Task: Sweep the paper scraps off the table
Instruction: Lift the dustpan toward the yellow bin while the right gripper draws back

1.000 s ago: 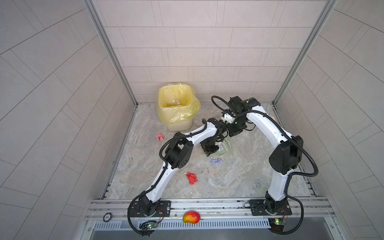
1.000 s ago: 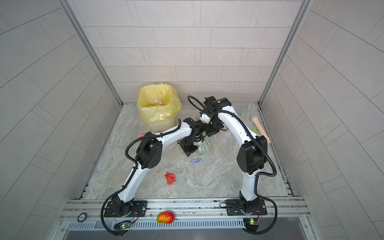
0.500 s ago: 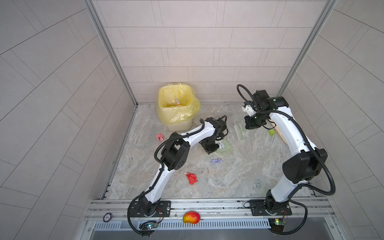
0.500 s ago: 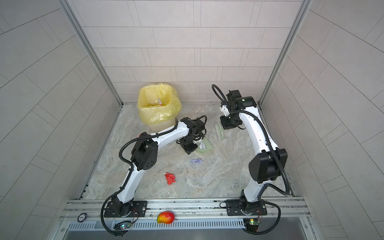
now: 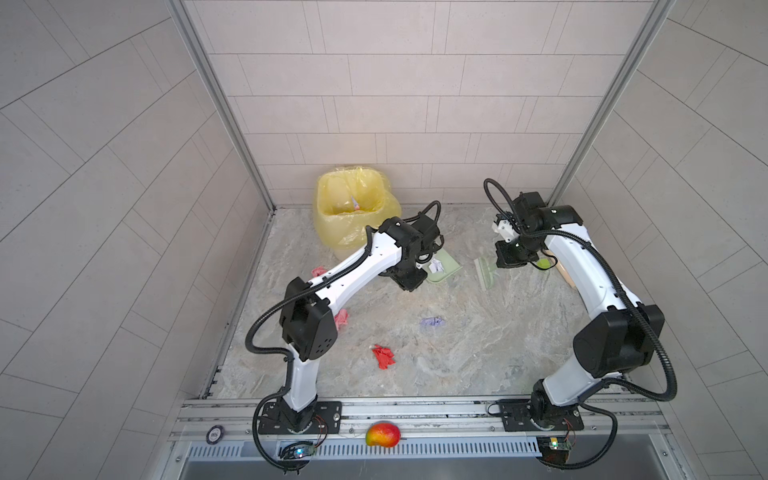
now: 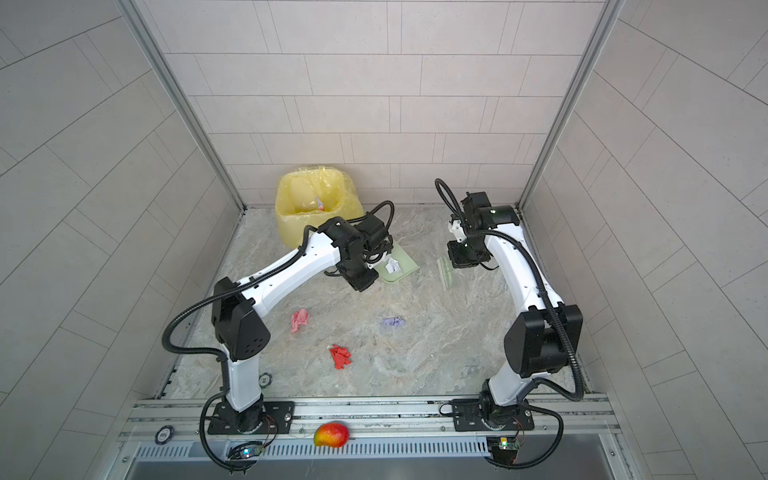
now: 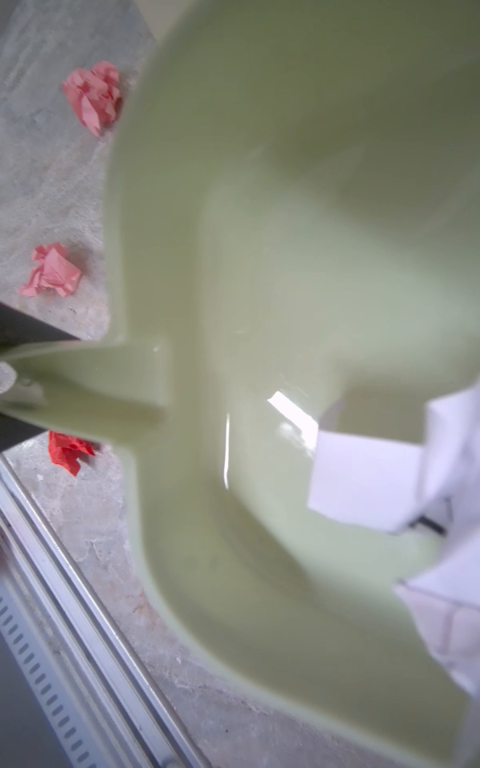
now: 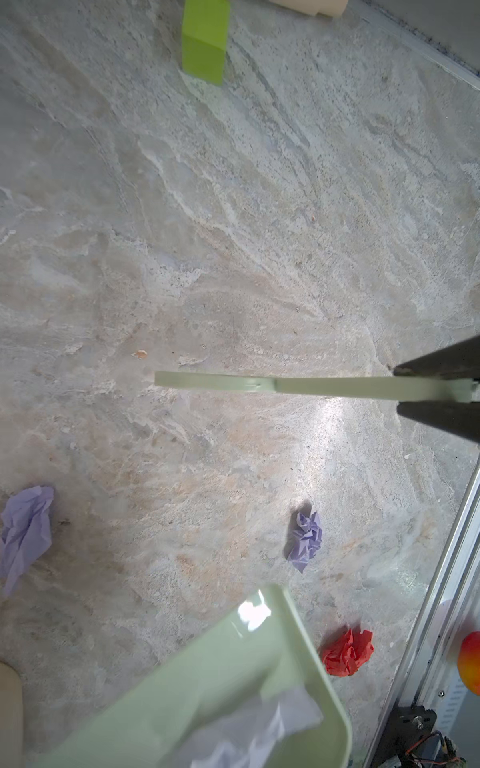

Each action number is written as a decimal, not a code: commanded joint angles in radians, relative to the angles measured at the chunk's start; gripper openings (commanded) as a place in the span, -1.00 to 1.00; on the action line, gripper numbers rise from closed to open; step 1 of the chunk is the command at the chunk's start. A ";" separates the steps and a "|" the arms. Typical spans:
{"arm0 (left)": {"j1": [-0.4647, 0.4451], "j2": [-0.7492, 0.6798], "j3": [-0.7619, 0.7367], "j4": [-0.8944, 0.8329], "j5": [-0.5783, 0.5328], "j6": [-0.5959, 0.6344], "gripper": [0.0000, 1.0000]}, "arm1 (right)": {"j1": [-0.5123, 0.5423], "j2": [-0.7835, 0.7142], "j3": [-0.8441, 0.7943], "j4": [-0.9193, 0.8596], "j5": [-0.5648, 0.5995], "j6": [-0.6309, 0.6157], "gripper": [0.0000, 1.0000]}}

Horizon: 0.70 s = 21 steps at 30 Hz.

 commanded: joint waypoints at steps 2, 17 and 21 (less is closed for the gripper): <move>0.030 -0.076 0.040 -0.111 -0.074 -0.025 -1.00 | 0.000 -0.040 -0.003 0.019 -0.030 0.000 -1.00; 0.209 -0.202 0.177 -0.193 -0.201 -0.033 -1.00 | -0.001 -0.044 -0.020 0.030 -0.063 -0.011 -1.00; 0.296 -0.239 0.174 -0.165 -0.206 -0.018 -1.00 | -0.001 -0.037 0.000 0.020 -0.078 -0.017 -1.00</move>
